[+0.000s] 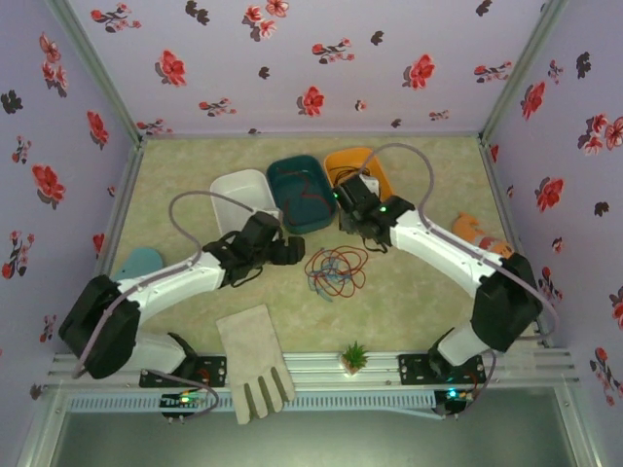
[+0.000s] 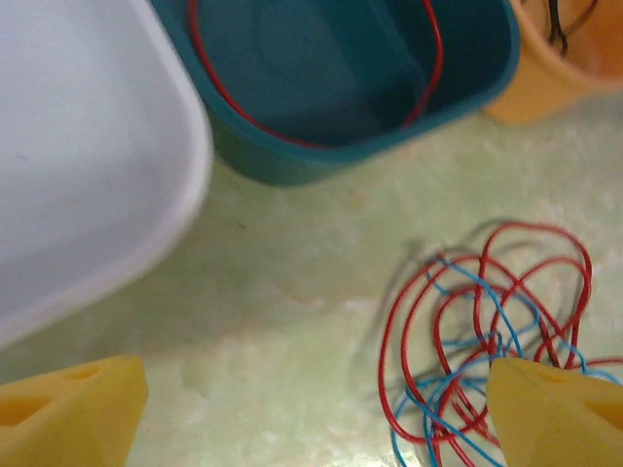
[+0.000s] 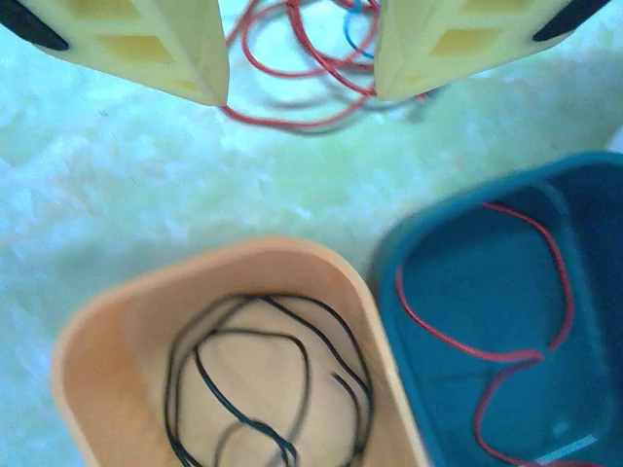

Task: Untangle the cables

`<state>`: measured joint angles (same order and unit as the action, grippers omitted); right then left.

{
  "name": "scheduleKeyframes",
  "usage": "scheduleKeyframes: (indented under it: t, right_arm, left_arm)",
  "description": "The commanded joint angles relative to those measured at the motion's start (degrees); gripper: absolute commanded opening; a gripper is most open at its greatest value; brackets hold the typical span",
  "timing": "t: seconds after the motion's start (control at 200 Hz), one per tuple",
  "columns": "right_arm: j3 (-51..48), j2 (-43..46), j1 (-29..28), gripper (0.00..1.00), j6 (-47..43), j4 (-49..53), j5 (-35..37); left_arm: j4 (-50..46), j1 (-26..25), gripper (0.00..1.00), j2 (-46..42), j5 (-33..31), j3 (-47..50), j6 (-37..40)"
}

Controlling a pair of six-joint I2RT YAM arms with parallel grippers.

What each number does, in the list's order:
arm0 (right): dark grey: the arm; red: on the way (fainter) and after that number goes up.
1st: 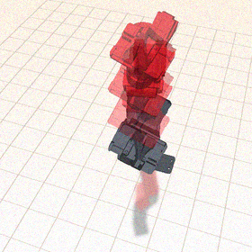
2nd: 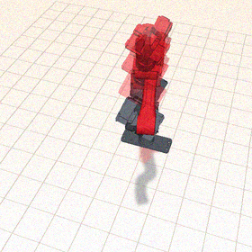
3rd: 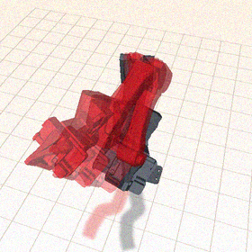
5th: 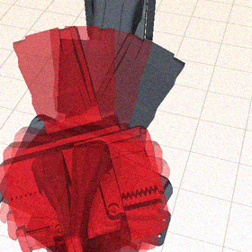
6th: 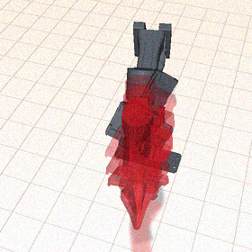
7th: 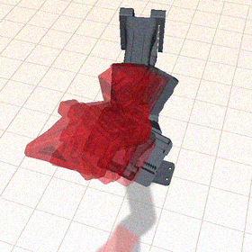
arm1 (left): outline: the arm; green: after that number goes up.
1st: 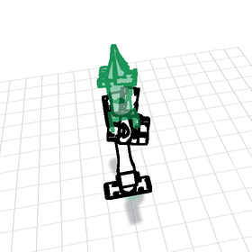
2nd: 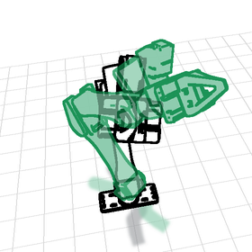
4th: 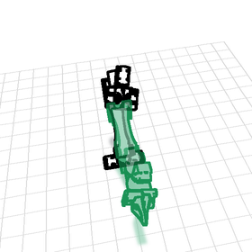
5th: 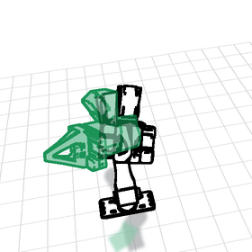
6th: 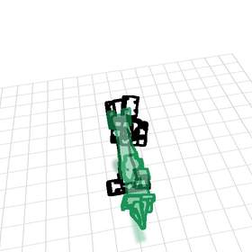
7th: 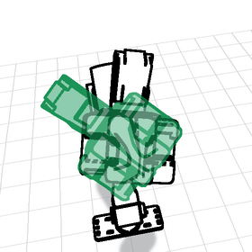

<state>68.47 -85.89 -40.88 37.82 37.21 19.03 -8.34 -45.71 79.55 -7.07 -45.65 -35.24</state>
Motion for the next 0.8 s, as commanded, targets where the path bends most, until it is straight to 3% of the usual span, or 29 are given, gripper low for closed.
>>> scheduleKeyframes:
  t: [0.0, 0.235, 0.32, 0.505, 0.795]
  right_arm:
    - [-3.91, 2.04, 0.62, 0.41, 4.76, 3.37, -2.77]
    - [-9.43, 4.11, 0.72, 0.38, 7.25, 4.85, -11.37]
    - [-11.69, 6.1, 0.64, 0.33, 7.83, 5.49, -11.8]
    - [-17.13, 11.25, 0.72, 0.32, 8.58, 4.77, -12.19]
    - [-22.46, 11.58, 0.73, 0.3, 8.51, 0.31, -16.76]
  left_arm:
    - [-3.44, -2.82, 0.86, 3.16, 1.71, -3.56, 3.18]
    - [-6.07, -4.81, 0.82, 9.33, 3.38, -6.5, 2.84]
    - [-6.07, -4.82, 0.8, 10.71, 4.61, -7.16, 2.75]
    - [-5.97, -4.82, 0.72, 13.5, 5.71, -8.88, 2.81]
    - [-4.54, -4.82, 0.63, 17.39, 7.38, -10.37, 0.82]
